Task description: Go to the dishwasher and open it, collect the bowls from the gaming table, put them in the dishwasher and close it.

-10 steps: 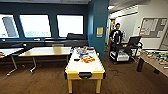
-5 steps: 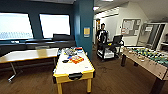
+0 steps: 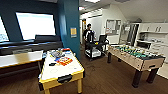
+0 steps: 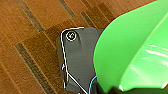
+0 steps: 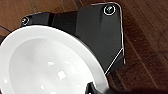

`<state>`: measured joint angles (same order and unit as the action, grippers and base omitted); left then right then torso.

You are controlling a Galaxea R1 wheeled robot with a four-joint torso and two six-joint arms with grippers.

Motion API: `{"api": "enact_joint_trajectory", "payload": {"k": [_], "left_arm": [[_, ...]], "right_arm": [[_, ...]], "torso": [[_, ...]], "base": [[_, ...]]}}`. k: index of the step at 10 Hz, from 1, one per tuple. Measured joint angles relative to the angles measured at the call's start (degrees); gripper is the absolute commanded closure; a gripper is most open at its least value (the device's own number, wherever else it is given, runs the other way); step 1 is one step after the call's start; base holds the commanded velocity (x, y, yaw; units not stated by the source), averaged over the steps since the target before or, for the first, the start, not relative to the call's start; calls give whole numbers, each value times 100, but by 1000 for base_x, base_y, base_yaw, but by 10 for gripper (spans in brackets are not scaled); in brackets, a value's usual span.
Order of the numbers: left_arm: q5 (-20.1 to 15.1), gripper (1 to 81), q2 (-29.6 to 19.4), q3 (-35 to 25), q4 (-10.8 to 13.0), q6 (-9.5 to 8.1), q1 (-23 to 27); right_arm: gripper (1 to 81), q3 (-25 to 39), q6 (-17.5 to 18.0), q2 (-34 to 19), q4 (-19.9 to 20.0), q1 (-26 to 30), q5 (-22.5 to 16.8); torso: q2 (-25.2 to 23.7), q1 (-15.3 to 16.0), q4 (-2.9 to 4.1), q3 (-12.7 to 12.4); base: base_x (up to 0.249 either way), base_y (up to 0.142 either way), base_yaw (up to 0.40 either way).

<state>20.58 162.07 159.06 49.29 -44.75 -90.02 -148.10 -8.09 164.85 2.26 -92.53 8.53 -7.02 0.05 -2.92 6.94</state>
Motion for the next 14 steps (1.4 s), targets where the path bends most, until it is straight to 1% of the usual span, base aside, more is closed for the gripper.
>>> {"api": "enact_joint_trajectory", "payload": {"k": [2,4,5,14], "left_arm": [[-29,811,-6,0,-6,-6,22],[-274,811,-2,0,-26,-6,82],[-319,811,-2,1,-41,-6,105],[-352,811,0,1,-45,-6,107]], "right_arm": [[811,-55,0,12,-2,0,0],[811,-93,0,15,-2,0,0],[811,-93,0,17,-2,0,0],[811,-232,0,141,-2,-4,0]], "torso": [[0,0,0,0],[0,0,0,0],[0,0,0,0],[0,0,0,0]], "base": [[0,0,-388],[0,0,-388],[0,0,-388],[0,0,-388]]}}
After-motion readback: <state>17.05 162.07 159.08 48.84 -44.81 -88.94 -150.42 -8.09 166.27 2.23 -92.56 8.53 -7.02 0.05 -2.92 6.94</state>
